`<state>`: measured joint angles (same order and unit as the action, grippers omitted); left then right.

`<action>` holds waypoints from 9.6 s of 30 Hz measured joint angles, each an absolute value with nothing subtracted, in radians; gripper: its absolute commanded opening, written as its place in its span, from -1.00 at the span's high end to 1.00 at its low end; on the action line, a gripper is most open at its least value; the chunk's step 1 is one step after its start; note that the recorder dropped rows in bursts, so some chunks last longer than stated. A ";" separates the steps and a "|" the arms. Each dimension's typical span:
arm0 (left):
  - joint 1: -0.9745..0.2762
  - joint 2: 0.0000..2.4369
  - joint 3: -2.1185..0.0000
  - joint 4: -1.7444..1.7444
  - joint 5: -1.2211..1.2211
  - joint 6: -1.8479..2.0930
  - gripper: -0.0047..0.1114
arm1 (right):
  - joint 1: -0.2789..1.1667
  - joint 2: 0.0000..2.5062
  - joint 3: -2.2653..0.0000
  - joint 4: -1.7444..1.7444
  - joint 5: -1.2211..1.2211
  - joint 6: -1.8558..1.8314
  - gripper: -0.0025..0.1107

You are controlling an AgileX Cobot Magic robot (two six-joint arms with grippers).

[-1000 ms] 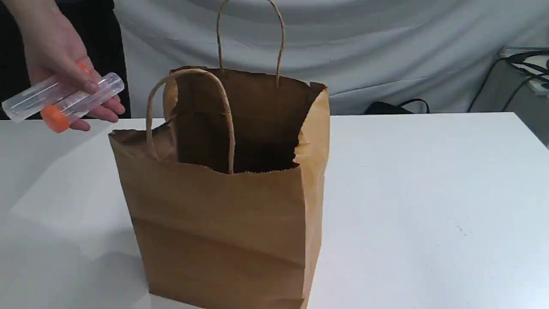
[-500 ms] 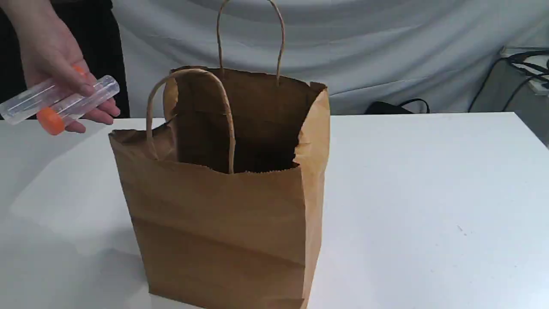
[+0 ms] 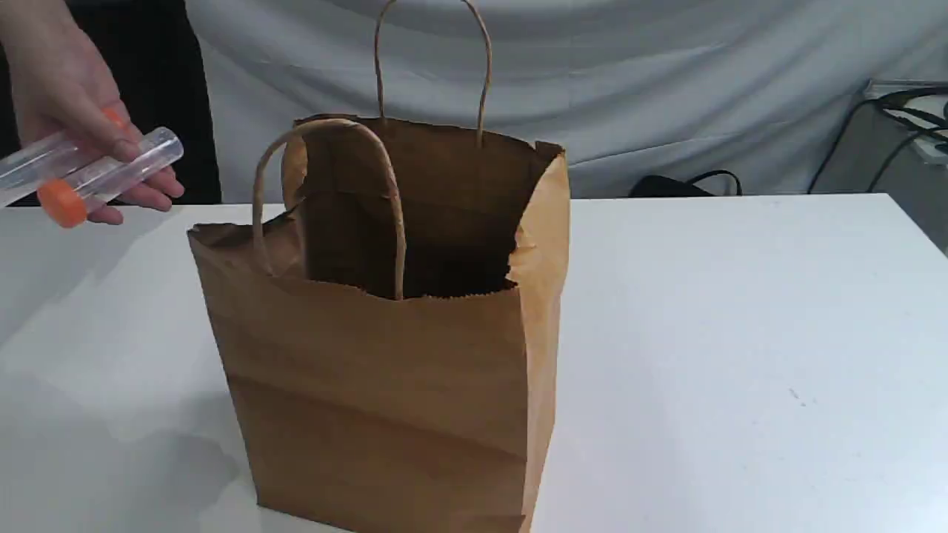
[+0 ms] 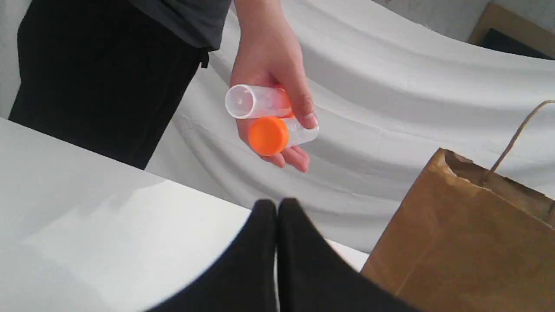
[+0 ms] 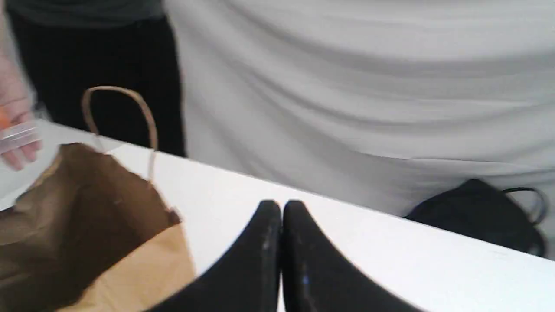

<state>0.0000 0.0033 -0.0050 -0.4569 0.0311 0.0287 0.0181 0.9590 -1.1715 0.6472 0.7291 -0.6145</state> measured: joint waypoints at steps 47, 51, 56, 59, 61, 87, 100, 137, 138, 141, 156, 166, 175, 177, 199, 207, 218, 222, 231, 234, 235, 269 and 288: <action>0.000 0.003 -0.005 -0.457 0.033 0.063 0.92 | 0.546 1.584 -1.457 0.787 0.987 -0.784 0.05; 0.000 0.003 -0.005 -0.457 0.033 0.063 0.92 | 0.546 1.589 -1.457 0.787 0.987 -0.784 0.51; 0.000 0.003 -0.005 -0.457 0.033 0.063 0.92 | 0.546 1.589 -1.457 0.787 0.987 -0.786 0.96; 0.000 0.003 -0.005 -0.457 0.033 0.063 0.92 | 0.546 1.589 -1.457 0.791 0.987 -0.786 0.96; 0.000 0.003 -0.005 -0.457 0.033 0.063 0.92 | 0.546 1.589 -1.457 0.791 0.987 -0.786 0.96; 0.000 0.544 -0.862 -0.493 0.536 0.215 0.92 | 0.546 1.623 -1.458 0.803 0.983 -0.786 0.96; 0.000 1.362 -1.574 -0.592 1.163 0.498 0.92 | 0.546 1.623 -1.458 0.804 0.987 -0.786 0.96; -0.156 1.924 -1.826 -0.613 1.223 0.735 0.08 | 0.546 1.623 -1.458 0.804 0.987 -0.784 0.96; -0.156 1.930 -1.826 -0.613 1.223 0.735 0.08 | 0.546 1.623 -1.458 0.804 0.987 -0.784 0.96; -0.156 1.945 -1.826 -0.613 1.203 0.735 0.12 | 0.546 1.623 -1.458 0.804 0.987 -0.784 0.96; -0.156 1.945 -1.828 -0.617 1.189 0.731 0.92 | 0.546 1.623 -1.458 0.804 0.987 -0.782 0.96; -0.145 1.963 -1.828 -0.612 1.195 0.632 0.92 | 0.544 1.625 -1.560 0.809 1.078 -0.738 0.96; -0.080 2.045 -1.832 -0.710 1.225 0.582 0.92 | 0.542 1.625 -1.781 0.776 1.124 -0.650 0.96; -0.070 2.050 -1.832 -0.729 1.225 0.571 0.92 | 0.542 1.625 -1.811 0.758 1.126 -0.632 0.96; -0.059 2.054 -1.832 -0.743 1.225 0.558 0.92 | 0.542 1.638 -1.834 0.724 1.116 -0.607 0.96; -0.059 2.054 -1.832 -0.743 1.227 0.558 0.92 | 0.542 1.638 -1.834 0.704 1.091 -0.604 0.96; -0.059 2.054 -1.936 -0.743 1.229 0.552 0.92 | 0.542 1.638 -1.834 0.633 1.075 -0.604 0.96; -0.059 2.054 -2.027 -0.743 1.229 0.549 0.92 | 0.542 1.636 -1.834 0.631 1.067 -0.606 0.96; -0.069 2.050 -2.088 -0.632 1.229 0.534 0.92 | 0.542 1.488 -1.593 0.633 0.785 -0.610 0.96; -0.094 2.050 -2.088 -0.576 1.229 0.532 0.92 | 0.542 1.420 -1.430 0.674 0.639 -0.642 0.96; -0.105 2.050 -2.088 -0.565 1.229 0.532 0.92 | 0.542 1.399 -1.389 0.694 0.589 -0.661 0.96; -0.233 2.134 -2.092 -0.461 1.224 0.512 0.19 | 0.542 1.304 -0.997 1.045 0.409 -1.014 0.96; -0.233 2.046 -2.092 -0.461 1.226 0.485 0.06 | 0.542 1.304 -0.997 1.045 0.411 -1.014 0.70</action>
<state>-0.2331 2.0463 -2.0922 -0.4611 1.2262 0.4846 0.5421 1.3036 -0.9973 1.0445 0.4107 -1.0141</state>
